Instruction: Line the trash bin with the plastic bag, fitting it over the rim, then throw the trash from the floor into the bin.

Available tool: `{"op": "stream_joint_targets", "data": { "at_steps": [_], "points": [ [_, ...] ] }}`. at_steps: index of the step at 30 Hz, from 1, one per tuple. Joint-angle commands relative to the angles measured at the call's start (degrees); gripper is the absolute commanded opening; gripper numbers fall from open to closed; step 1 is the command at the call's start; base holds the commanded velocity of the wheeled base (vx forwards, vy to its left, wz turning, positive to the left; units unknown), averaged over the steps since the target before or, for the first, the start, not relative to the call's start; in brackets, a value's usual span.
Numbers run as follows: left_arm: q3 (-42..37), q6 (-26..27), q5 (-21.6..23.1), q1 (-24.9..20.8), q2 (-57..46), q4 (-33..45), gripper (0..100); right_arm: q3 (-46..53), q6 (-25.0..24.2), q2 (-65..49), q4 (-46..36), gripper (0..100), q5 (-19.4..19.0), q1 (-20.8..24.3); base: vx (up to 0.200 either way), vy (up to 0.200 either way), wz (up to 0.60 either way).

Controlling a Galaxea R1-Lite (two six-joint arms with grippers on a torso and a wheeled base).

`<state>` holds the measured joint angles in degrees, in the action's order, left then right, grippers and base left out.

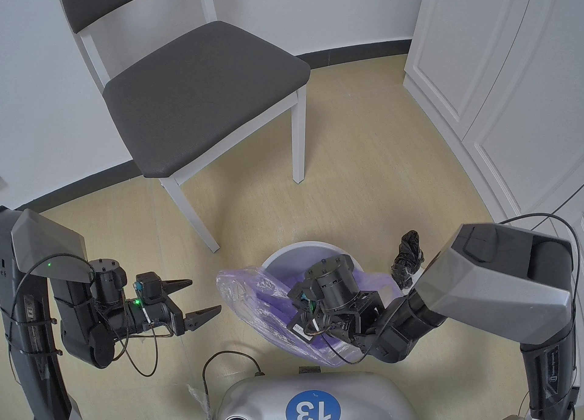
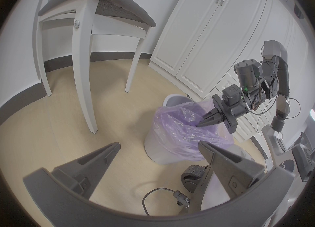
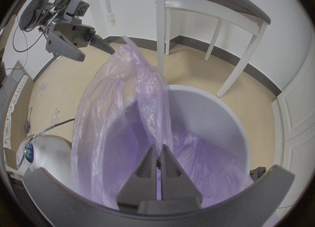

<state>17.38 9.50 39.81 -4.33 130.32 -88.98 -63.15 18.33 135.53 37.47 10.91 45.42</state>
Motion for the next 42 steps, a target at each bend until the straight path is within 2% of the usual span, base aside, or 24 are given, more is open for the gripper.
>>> {"op": "stream_joint_targets", "data": {
  "at_steps": [1, 9, 15, 22, 28, 34, 35, 42],
  "points": [
    [-0.07, 0.0, 0.0, -0.07, -0.15, -1.02, 100, -0.66, 0.74, -4.49, -0.3, 0, 0.08, -1.56, 0.0, 0.0, 0.0],
    [-0.51, 0.35, 0.0, -0.51, -0.24, -1.02, 100, -5.41, 4.43, -7.21, -4.51, 0, 0.08, -6.75, 0.0, 0.0, 0.0],
    [-0.6, 2.63, 0.0, -0.51, 0.29, -1.02, 100, -11.12, 4.34, -4.84, -5.04, 0, 0.08, -7.45, 0.0, 0.0, 0.0],
    [-0.95, 2.98, 2.11, -0.24, 0.55, -1.02, 100, -18.15, 4.43, -2.03, -8.73, 0, 0.08, -9.39, 0.0, 0.0, 0.0],
    [-0.77, 3.6, 2.2, -0.15, 1.17, -1.02, 100, -23.16, 4.69, -0.36, -10.23, 0, 0.08, -10.0, 0.0, 0.0, 0.0],
    [-0.6, 3.6, 2.2, -0.15, 1.78, -1.02, 100, -24.39, 8.12, 0.61, -9.96, 0, 0.08, -10.18, 0.0, 0.0, 0.0],
    [-0.6, 3.6, 2.2, -0.15, 1.87, -1.02, 100, -24.57, 8.65, 1.05, -9.44, 100, 0.08, -10.27, 0.0, 0.0, 0.0],
    [-0.77, 5.36, 2.55, 0.55, 2.49, -1.02, 100, -22.72, 8.03, 0.87, -6.98, 100, -0.8, -9.39, 0.0, 0.0, 0.0]
  ]
}}
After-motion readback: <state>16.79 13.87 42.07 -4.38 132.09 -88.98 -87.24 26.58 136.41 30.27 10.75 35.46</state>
